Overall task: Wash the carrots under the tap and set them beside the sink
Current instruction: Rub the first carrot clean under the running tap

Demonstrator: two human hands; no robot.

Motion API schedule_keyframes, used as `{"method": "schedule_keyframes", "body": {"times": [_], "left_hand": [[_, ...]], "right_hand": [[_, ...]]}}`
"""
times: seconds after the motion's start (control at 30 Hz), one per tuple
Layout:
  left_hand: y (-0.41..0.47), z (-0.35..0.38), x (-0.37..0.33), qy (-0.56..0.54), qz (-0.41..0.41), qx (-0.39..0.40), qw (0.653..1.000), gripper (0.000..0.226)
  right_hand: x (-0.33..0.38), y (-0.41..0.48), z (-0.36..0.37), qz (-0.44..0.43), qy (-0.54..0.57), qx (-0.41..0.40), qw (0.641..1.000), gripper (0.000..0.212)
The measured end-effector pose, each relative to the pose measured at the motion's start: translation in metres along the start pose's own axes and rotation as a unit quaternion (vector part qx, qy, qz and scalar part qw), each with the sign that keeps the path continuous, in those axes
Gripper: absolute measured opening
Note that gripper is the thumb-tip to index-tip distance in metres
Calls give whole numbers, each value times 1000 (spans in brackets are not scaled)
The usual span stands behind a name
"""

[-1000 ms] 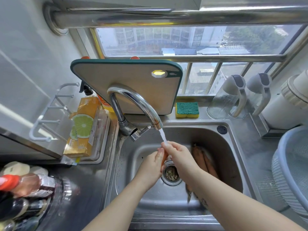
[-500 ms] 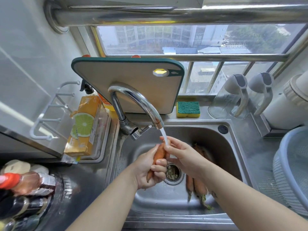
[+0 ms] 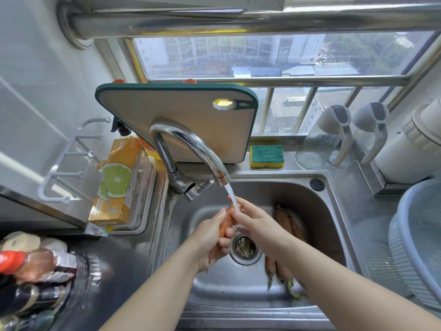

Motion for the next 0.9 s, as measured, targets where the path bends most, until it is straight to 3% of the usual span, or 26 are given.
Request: {"method": "schedule_keyframes", "body": {"times": [0.07,0.13,0.27,0.4,0.53,0.67,0.83,0.9], "left_hand": [[-1,0,-2,-54,-40,18,998,36],[-2,3,-2,-45,-43,21,998,38],[3,10,1,130,68,-7,989,45],[2,17,11,348,155,-27,924,34],[2,15,8,330,208,-81,917,37],[9,7,-1,298,193,-114,928,47],[6,6,-3,210,155,0,965,42],[3,4,-4,230,165,34,958,35]], "right_hand": [[1,-2,-4,0,18,37,999,44],[6,-3,-6,-11,-34,10,999,38],[17,1,-2,-42,-80,-125,988,14],[20,5,3,-36,-100,-182,977,32],[21,2,2,-40,-144,-109,983,28],[18,-3,-7,-16,-76,10,997,27],[19,-1,-16,-15,-63,-11,998,25],[17,1,-17,-17,-70,-26,997,23]]}}
Point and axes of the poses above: each hand's wrist, its own y-axis towards the middle knuckle, its own z-axis out of the palm, x = y × z, the point moved 1 cm from there along y, towards the middle knuckle, and after that the axes turned 1 degree about y, right-handed, at the moved point
